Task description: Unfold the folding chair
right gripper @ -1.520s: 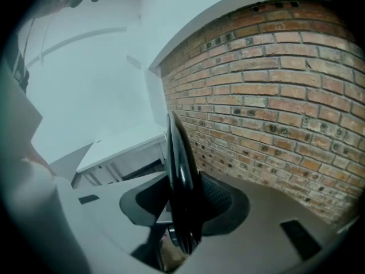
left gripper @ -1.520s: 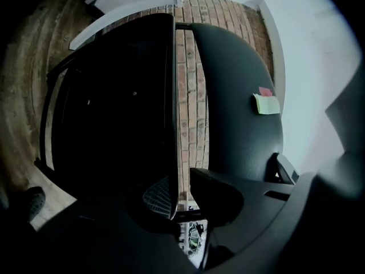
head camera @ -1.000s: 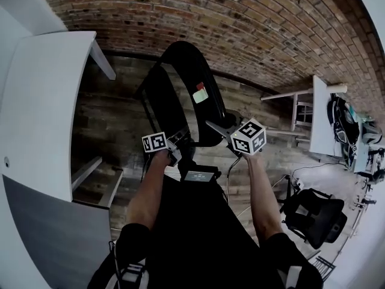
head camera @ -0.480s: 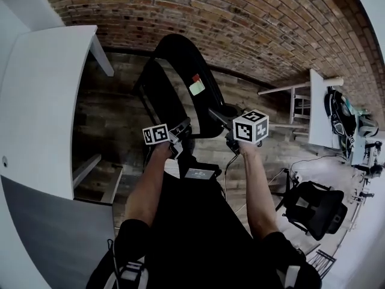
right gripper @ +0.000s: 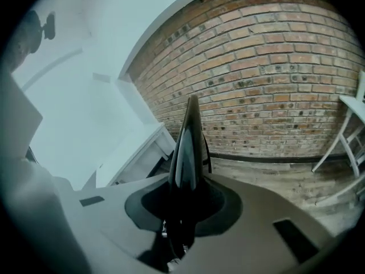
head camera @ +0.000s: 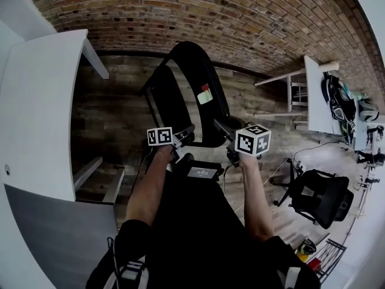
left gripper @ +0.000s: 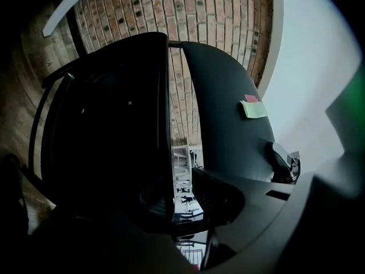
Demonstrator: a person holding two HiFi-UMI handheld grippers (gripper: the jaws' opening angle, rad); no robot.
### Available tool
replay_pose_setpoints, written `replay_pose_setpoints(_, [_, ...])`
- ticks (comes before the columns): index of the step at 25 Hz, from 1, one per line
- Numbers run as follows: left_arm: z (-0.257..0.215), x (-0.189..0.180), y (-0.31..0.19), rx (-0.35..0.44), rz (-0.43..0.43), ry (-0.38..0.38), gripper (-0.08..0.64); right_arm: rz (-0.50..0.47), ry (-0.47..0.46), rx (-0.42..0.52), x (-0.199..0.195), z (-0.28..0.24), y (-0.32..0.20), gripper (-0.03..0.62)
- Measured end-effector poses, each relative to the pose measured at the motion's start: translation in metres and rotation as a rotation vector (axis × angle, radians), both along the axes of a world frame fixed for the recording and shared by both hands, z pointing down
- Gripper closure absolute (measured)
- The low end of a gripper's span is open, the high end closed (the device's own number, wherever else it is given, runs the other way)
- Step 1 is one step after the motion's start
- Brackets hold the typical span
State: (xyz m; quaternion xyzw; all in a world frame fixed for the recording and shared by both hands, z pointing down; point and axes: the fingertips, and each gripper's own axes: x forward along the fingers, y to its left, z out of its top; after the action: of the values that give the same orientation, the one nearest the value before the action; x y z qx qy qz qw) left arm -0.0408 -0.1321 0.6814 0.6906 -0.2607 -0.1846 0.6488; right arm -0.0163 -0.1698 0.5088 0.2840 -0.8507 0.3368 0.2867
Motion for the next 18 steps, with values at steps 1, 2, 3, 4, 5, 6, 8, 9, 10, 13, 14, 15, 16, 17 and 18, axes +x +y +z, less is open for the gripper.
replay_pose_setpoints(1, [0.0, 0.008, 0.004, -0.003, 0.016, -0.007, 0.459, 0.02, -0.002, -0.003, 0.009, 0.0, 0.004, 0.511])
replay_pose_setpoints(2, [0.0, 0.015, 0.007, -0.006, 0.032, -0.013, 0.459, 0.039, -0.004, -0.005, 0.017, 0.0, 0.007, 0.511])
replay_pose_setpoints(3, [0.0, 0.022, 0.01, -0.009, 0.046, -0.02, 0.459, 0.058, -0.006, -0.006, 0.026, 0.0, 0.01, 0.512])
replay_pose_setpoints(4, [0.0, 0.03, 0.013, -0.01, 0.059, -0.027, 0.459, 0.075, -0.008, -0.007, 0.035, 0.0, 0.013, 0.511])
replay_pose_setpoints(5, [0.0, 0.039, 0.016, -0.011, 0.071, -0.033, 0.459, 0.091, -0.009, -0.007, 0.044, 0.0, 0.017, 0.511])
replay_pose_setpoints(6, [0.001, 0.048, 0.02, -0.012, 0.082, -0.04, 0.459, 0.106, -0.009, -0.007, 0.054, 0.0, 0.022, 0.512])
replay_pose_setpoints(8, [0.004, 0.068, 0.03, -0.014, 0.102, -0.056, 0.459, 0.137, -0.011, -0.008, 0.075, 0.002, 0.032, 0.511])
replay_pose_setpoints(9, [0.005, 0.078, 0.035, -0.014, 0.111, -0.064, 0.459, 0.152, -0.012, -0.009, 0.086, 0.003, 0.037, 0.512])
replay_pose_setpoints(10, [0.006, 0.088, 0.039, -0.013, 0.12, -0.071, 0.459, 0.167, -0.014, -0.01, 0.097, 0.003, 0.042, 0.511])
replay_pose_setpoints(13, [0.01, 0.114, 0.051, -0.01, 0.152, -0.092, 0.459, 0.21, -0.021, -0.015, 0.127, 0.007, 0.055, 0.511])
replay_pose_setpoints(14, [0.011, 0.121, 0.055, -0.011, 0.161, -0.1, 0.46, 0.224, -0.024, -0.018, 0.136, 0.008, 0.059, 0.511])
replay_pose_setpoints(15, [0.013, 0.127, 0.057, -0.012, 0.169, -0.108, 0.459, 0.237, -0.028, -0.021, 0.143, 0.01, 0.062, 0.512])
replay_pose_setpoints(16, [0.013, 0.132, 0.058, -0.013, 0.175, -0.116, 0.459, 0.249, -0.031, -0.022, 0.149, 0.011, 0.064, 0.511])
replay_pose_setpoints(17, [0.014, 0.137, 0.059, -0.014, 0.18, -0.122, 0.459, 0.261, -0.033, -0.023, 0.155, 0.011, 0.066, 0.512])
replay_pose_setpoints(18, [0.014, 0.142, 0.06, -0.015, 0.185, -0.127, 0.459, 0.27, -0.034, -0.023, 0.16, 0.012, 0.068, 0.512])
